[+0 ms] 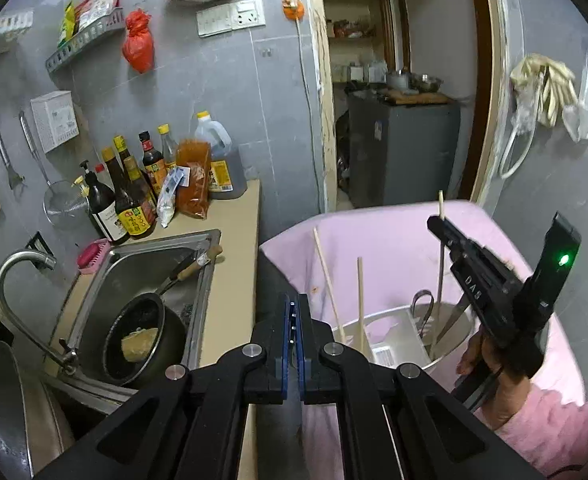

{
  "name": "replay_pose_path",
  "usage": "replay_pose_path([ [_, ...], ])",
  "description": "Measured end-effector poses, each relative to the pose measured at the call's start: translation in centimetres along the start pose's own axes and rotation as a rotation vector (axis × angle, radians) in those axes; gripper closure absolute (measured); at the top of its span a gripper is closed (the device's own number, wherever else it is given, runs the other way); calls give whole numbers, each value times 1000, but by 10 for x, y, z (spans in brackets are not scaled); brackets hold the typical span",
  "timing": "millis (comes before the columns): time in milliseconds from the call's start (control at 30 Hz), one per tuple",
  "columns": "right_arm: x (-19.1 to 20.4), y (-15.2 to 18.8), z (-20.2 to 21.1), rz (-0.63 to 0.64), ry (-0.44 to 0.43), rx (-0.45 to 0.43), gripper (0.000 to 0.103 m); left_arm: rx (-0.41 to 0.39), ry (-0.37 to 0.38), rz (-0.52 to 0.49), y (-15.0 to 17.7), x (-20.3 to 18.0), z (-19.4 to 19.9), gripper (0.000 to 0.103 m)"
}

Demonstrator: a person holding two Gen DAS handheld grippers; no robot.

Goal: Organize utensils
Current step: 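Lower the fork into the caddy and open the left tool while the right tool releases the chopstick there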

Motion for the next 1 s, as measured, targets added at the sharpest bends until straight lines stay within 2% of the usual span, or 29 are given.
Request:
replay_pose_path([
  [100, 1, 4, -3, 5, -2, 15, 98, 24, 7, -15, 2, -7, -10, 100],
  [333, 2, 14, 5, 22, -9, 44, 98, 78, 74, 37, 10, -12, -37, 98],
  [567, 8, 15, 16, 75, -22, 73, 98, 69, 227, 141, 18, -9, -52, 94],
  [633, 10, 16, 20, 92, -31, 94, 98, 63, 261, 177, 19, -6, -54, 89],
  [700, 11, 16, 24, 100, -44, 111, 98, 54, 295, 218, 21, -2, -56, 80],
  [867, 14, 16, 34, 100, -51, 137, 97, 26, 345, 281, 25, 2, -56, 74],
  [933, 16, 13, 41, 98, -53, 135, 92, 16, 353, 290, 26, 3, -55, 68],
  [1000, 17, 10, 46, 92, -47, 130, 65, -1, 358, 299, 27, 3, -52, 59],
])
Point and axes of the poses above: each gripper's, at about its wrist camera, not at the fingertips, and z roughly against the way its jaws point, x to its left, y to its underside, the point moved 1 cm from there along -z, roughly the way its jaws point, and after that the axes turned 8 degrees about x, right-handed, at the moved point
